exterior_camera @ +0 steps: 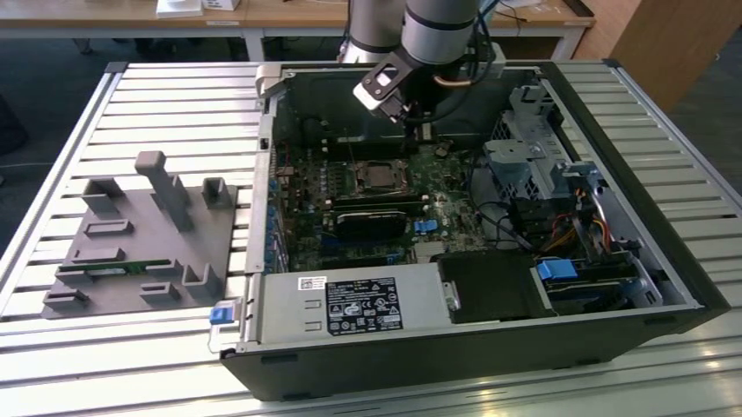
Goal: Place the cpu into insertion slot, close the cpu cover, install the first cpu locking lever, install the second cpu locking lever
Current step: 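Close the cpu cover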
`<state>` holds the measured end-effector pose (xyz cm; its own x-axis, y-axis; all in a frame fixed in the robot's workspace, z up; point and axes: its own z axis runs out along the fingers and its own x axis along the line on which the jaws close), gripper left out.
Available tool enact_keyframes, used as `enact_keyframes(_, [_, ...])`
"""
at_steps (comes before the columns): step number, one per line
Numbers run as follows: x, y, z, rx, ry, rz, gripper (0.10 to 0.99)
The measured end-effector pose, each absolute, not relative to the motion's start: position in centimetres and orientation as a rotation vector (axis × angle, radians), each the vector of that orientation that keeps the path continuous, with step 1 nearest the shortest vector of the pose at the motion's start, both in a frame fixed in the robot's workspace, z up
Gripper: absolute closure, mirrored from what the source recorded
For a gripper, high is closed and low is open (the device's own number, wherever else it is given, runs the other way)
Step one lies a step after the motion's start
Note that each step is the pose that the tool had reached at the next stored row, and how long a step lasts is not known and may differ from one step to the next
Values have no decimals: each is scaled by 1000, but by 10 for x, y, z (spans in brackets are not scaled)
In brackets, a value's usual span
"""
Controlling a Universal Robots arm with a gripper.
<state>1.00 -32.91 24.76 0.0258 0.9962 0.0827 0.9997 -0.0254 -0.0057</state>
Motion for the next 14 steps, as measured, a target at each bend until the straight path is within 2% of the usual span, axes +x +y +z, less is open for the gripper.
enact_keyframes(14, [-11,-329,226,-2204,-2149,-85,980])
